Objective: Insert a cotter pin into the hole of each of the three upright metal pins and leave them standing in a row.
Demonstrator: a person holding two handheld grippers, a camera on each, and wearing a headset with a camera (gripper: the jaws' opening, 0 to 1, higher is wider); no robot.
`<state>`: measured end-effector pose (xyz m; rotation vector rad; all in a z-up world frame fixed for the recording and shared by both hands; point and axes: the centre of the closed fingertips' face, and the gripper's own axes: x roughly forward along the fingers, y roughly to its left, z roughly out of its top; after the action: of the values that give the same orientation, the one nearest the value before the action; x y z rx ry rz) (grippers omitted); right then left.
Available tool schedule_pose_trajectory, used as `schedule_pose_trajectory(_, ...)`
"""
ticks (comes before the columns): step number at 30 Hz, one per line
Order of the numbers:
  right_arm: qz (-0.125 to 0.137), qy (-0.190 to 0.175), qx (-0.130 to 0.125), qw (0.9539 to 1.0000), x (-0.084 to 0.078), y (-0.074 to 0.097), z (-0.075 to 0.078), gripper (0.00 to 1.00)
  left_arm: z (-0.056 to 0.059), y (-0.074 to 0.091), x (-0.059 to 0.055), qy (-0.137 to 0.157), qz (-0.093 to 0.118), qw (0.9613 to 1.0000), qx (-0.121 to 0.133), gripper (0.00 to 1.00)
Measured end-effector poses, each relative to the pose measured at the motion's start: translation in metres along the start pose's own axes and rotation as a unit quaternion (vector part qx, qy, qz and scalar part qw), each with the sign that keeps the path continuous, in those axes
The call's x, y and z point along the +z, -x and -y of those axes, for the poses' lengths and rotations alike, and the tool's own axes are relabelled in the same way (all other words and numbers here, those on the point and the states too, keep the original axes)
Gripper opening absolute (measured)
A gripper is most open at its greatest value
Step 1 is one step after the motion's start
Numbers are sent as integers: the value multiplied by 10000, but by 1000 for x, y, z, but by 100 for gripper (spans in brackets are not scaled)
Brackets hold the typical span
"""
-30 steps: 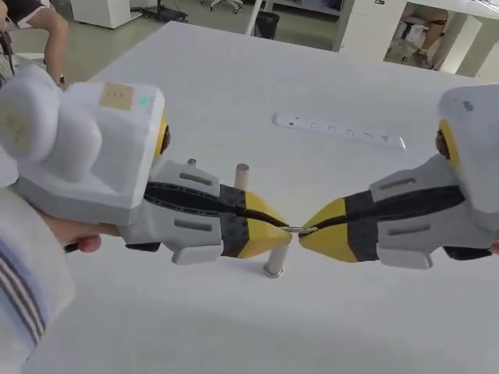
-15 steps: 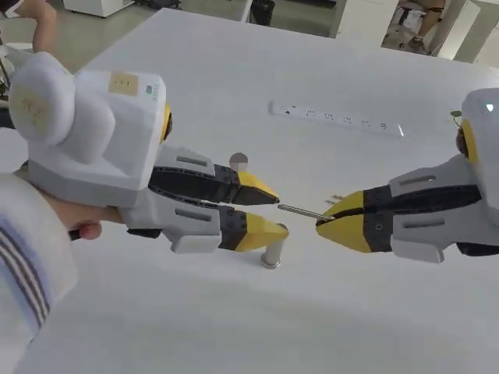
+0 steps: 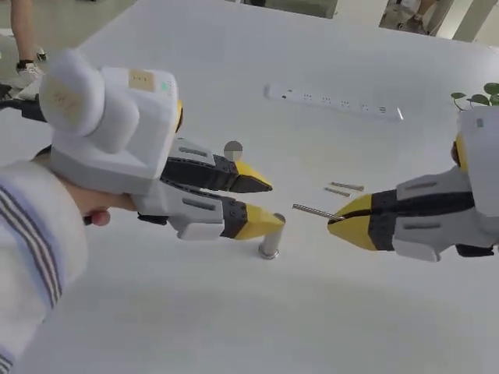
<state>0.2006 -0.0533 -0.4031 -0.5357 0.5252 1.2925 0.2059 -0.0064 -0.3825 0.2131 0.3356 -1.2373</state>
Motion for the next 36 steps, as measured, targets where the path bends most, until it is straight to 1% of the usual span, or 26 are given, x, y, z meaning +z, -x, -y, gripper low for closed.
schedule_pose_trajectory(6,-71,-121,-9,9999,-12,-5,7,0,-6,-9,-11,-24,-226,9997,-54,25)
schedule_pose_trajectory(10,-124,-158,34,9998,-18,-9,8,0,-10,-15,-13,-2,-269,9996,-56,25)
schedule_pose_trajectory(13,-142,-170,53,9997,-20,-11,9,0,-12,-19,-12,93,-187,9998,-70,26)
schedule_pose_trajectory(14,-146,-175,63,9997,-21,-12,10,0,-13,-20,-12,83,-197,9997,-68,26)
schedule_pose_trajectory(18,-176,-201,85,9996,-24,-14,11,0,-15,-24,-17,85,-273,9996,-73,25)
schedule_pose_trajectory(21,-214,-217,109,9995,-28,-16,11,0,-14,-26,-21,93,-352,9993,-129,25)
schedule_pose_trajectory(23,-234,-221,133,9994,-30,-18,11,0,-12,-28,-28,88,-472,9987,-167,24)
schedule_pose_trajectory(28,-261,-228,167,9993,-31,-24,11,0,-16,-34,-33,97,-552,9984,-82,24)
schedule_pose_trajectory(31,-254,-242,171,9992,-30,-25,13,0,-15,-35,-34,108,-567,9983,-116,18)
schedule_pose_trajectory(33,-263,-229,197,9992,-29,-26,13,0,-17,-36,-34,112,-574,9983,-66,16)
schedule_pose_trajectory(35,-294,-183,239,9991,-30,-27,12,0,-18,-36,-34,108,-576,9983,-68,15)
schedule_pose_trajectory(36,-318,-154,257,9990,-31,-27,12,0,-18,-36,-34,113,-573,9983,-67,12)
